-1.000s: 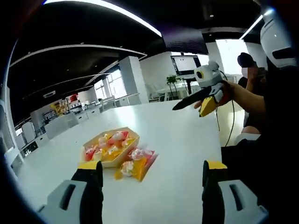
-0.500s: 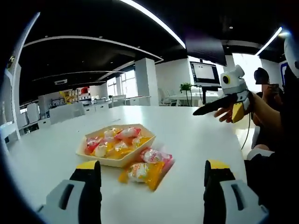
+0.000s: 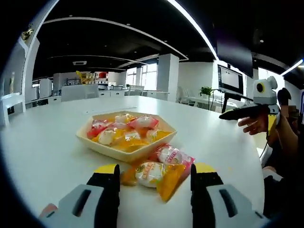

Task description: Pick up the marshmallows scattered on the table and place them into the bowl on the table

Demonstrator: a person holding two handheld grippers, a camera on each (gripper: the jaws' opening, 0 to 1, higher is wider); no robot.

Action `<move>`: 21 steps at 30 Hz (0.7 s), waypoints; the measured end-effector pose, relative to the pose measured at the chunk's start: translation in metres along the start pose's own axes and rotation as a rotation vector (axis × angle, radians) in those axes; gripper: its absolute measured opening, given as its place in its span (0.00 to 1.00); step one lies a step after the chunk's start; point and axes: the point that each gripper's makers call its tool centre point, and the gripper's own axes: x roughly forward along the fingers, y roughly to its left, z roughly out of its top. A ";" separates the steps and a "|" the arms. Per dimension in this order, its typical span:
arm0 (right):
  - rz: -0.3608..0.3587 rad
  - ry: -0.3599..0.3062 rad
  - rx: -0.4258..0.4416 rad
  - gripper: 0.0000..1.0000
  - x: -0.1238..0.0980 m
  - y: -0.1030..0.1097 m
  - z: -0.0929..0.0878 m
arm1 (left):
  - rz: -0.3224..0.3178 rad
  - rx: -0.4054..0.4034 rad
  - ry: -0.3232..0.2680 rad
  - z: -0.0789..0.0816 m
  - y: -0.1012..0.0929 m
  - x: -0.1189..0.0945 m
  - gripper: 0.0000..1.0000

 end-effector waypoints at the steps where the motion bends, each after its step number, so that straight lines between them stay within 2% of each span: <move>1: -0.004 0.007 0.002 0.96 0.001 -0.002 -0.003 | 0.007 0.009 0.005 -0.001 0.001 0.001 0.59; 11: -0.001 0.026 0.006 0.95 0.007 -0.003 -0.008 | -0.006 -0.011 0.004 -0.001 0.001 0.003 0.52; 12: -0.001 0.026 0.005 0.95 0.007 -0.003 -0.008 | -0.008 -0.010 0.005 -0.001 0.000 0.003 0.49; 13: 0.000 0.030 0.005 0.95 0.008 -0.003 -0.009 | -0.019 -0.018 0.005 -0.001 -0.001 0.002 0.41; 21: 0.002 0.035 -0.003 0.94 0.009 -0.001 -0.008 | -0.028 -0.015 -0.007 0.001 -0.003 0.002 0.39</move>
